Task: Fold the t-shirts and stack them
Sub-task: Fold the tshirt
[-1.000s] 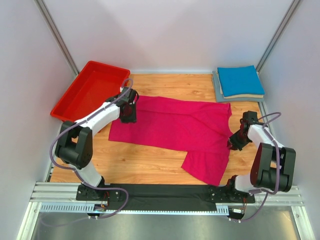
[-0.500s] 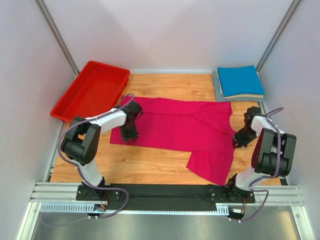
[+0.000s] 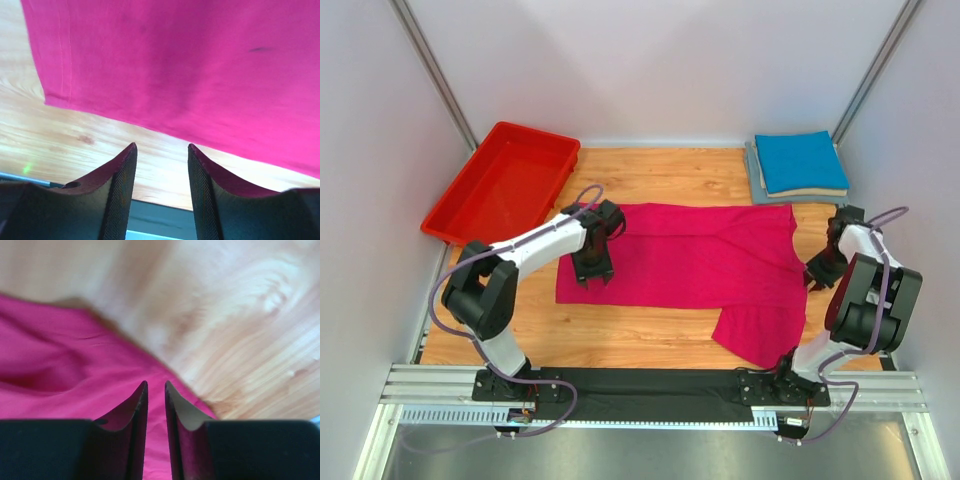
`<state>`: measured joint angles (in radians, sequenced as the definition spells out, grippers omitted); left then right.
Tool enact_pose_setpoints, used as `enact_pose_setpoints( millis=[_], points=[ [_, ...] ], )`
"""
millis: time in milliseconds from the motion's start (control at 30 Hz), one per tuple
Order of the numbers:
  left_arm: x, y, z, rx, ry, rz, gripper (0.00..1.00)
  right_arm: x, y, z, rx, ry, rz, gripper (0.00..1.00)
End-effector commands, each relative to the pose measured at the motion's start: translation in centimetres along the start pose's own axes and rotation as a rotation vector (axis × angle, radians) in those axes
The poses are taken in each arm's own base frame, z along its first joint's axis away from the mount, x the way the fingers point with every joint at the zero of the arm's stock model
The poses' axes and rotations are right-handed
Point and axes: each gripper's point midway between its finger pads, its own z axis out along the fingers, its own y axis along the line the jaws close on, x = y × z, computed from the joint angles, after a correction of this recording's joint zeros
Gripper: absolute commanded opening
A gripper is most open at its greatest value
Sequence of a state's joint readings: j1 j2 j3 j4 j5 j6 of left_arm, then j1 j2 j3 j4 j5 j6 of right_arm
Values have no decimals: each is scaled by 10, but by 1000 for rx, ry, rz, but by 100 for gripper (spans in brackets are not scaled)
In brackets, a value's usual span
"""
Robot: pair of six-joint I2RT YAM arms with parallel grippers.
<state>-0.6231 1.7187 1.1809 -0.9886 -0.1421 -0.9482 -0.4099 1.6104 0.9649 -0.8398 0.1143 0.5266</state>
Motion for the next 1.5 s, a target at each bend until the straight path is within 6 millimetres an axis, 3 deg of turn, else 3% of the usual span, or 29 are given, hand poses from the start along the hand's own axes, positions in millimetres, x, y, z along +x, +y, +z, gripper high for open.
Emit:
enact_pose_setpoints(
  millis=[0,67,100,167,200,333,467,500,533,600,633,700,733,800,1000,1467],
  points=[
    [-45,-15,-39,124,-111,2,53,-25,44,-49,-171,-102,-94,22],
    [-70,-12,-42,143,-113,3,53,-16,74,-64,-270,-100,-196,28],
    [-76,-11,-35,144,-85,6,53,-20,96,-77,-350,-125,-243,30],
    [-100,1,-28,150,-74,-43,52,-12,126,-83,-463,-122,-369,36],
    [-111,1,-23,169,-64,-41,52,-3,154,-95,-589,-107,-432,36],
    [-157,18,-15,220,-78,-118,51,-1,193,-95,-702,-90,-561,38],
    [-179,20,-7,242,-97,-115,52,-7,225,-97,-800,-90,-670,45],
    [-182,20,-5,237,-99,-114,52,-1,228,-80,-794,-34,-708,46],
    [-184,21,-3,233,-98,-105,53,-9,239,-87,-807,-54,-734,46],
    [-188,20,2,223,-87,-97,53,-2,245,-80,-816,-4,-771,47],
    [-190,20,4,221,-88,-82,53,-2,249,-67,-807,17,-796,47],
    [-194,22,6,203,-97,-70,53,-8,256,-67,-797,3,-831,46],
    [-196,23,7,193,-102,-62,53,-8,256,-54,-776,22,-844,47],
    [-202,29,8,159,-118,-42,53,-16,257,-49,-745,8,-876,46],
    [-216,37,11,118,-125,-24,53,-11,253,-22,-702,52,-920,46],
    [-213,33,7,145,-125,-38,53,6,242,-9,-710,90,-946,39]
  ],
)
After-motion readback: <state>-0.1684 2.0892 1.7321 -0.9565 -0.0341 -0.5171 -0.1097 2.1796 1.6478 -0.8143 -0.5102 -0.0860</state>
